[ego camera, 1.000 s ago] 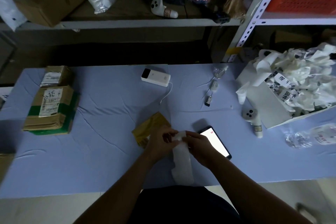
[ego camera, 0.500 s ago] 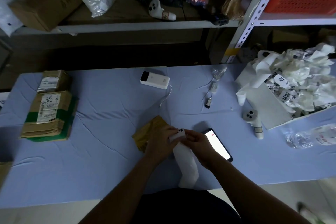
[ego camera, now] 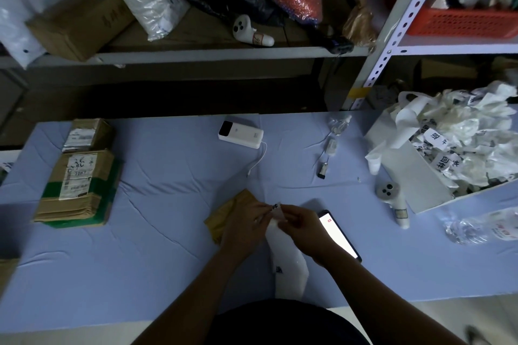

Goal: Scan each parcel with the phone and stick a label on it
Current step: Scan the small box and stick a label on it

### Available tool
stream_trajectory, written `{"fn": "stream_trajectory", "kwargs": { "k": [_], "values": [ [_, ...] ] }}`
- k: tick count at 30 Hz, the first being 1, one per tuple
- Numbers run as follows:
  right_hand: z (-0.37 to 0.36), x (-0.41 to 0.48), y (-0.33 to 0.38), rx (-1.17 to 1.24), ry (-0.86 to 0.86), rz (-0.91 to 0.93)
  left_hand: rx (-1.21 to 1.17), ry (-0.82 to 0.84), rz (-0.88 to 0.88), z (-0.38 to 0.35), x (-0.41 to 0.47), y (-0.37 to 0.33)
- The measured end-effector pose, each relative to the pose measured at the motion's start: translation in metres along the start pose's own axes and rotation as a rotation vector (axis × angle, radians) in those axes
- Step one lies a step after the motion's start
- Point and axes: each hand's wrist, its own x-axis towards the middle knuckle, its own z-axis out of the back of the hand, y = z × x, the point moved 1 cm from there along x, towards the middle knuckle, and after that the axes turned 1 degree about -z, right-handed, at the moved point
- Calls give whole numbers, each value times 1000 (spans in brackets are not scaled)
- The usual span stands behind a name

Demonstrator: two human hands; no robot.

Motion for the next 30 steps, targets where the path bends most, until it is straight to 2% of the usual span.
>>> {"fn": "stream_trajectory", "kwargs": {
  "k": [5,8,10,11,13,16,17,19,22,25,27,29,30],
  "values": [
    [5,2,-22,-80,-40,-145,117,-206,85,16,4,-3],
    [11,1,-29,-306,-245,-356,100,-365,157,28,8,-8],
    [11,2,-25,-506,-380,-345,187,-406,155,35,9,-9],
    [9,4,-19,-498,-436,-285,243,-414,134,38,9,-10],
    [2,13,-4,-258,-441,-189,379,-415,59,40,5,-12],
    [-13,34,24,359,-156,-308,632,-422,-187,39,-2,-13],
    [-17,39,32,481,-100,-344,661,-445,-270,39,-3,-12],
    [-25,48,41,522,-106,-364,650,-477,-374,43,-6,-12],
    [-28,54,43,442,-186,-360,662,-405,-401,46,-11,-9],
    [-30,54,41,379,-148,-325,621,-326,-286,57,-14,-2],
    [-35,52,36,412,-79,-270,495,-213,-67,67,-16,6],
    [-39,50,30,488,-44,-227,124,-35,269,73,-20,13],
    [-40,50,28,519,-29,-216,-91,-16,392,74,-23,16]
  ]
}}
